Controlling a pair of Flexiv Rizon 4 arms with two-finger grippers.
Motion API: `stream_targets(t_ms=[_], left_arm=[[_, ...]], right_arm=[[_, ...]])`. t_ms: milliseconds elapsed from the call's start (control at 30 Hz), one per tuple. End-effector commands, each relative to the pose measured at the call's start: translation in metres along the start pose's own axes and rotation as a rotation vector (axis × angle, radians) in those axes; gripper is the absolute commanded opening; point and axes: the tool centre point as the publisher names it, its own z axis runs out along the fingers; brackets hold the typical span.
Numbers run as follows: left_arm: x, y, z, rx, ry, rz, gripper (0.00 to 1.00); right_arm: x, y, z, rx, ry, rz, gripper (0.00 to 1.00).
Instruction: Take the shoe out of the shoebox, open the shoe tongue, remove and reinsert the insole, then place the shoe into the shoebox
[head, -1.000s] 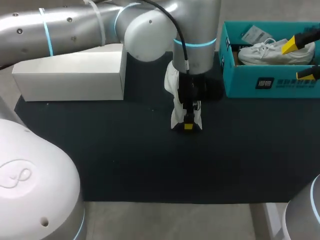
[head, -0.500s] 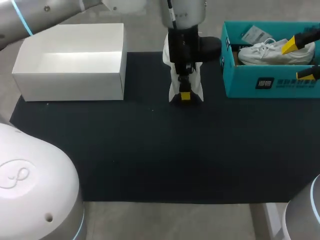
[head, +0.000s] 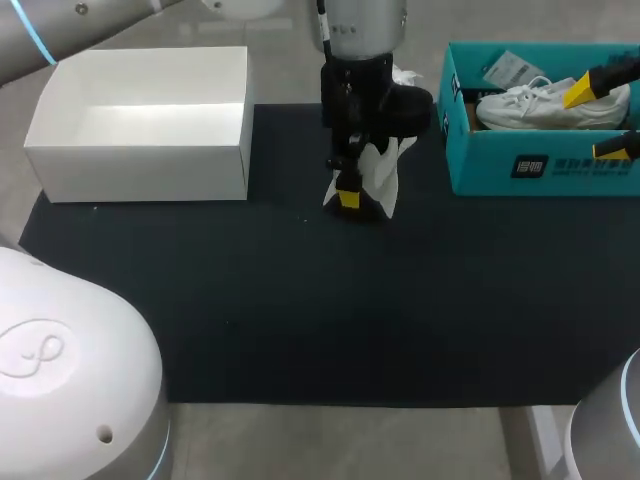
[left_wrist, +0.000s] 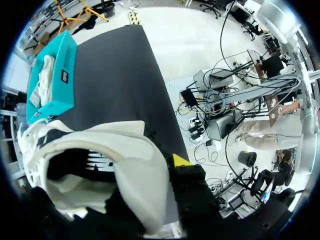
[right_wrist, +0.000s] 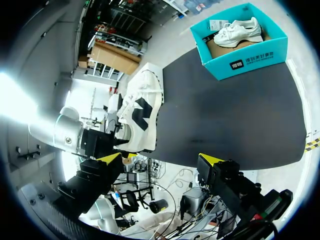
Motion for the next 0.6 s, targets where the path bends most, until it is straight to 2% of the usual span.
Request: stream_targets(t_ms=[33,167,367,467,600], left_arm=[[0.004,0.006,0.002,-0.176,0.027,0.483,0.00],[-0.015,0.021,-0.001,-0.177,0.020,0.446,0.00],[-0.021,0.034,-0.004,-0.167,-0.014,0.430,0.00],[-0.024,0.043,-0.006,-0.159,-0.022,0.357,0.00],[-0.027,0.054,-0.014,-0.072,-0.030,0.222,0.00]], right_arm=[[0.000,0.001,0.001,0.002,-0.001,0.001,1.00],[0.000,0.001,0.001,0.002,-0.001,0.001,1.00],[0.000,0.001,0.001,0.002,-0.001,0.001,1.00],[0.000,0.001,0.001,0.002,-0.001,0.001,1.00],[0.000,0.001,0.001,0.002,-0.001,0.001,1.00]])
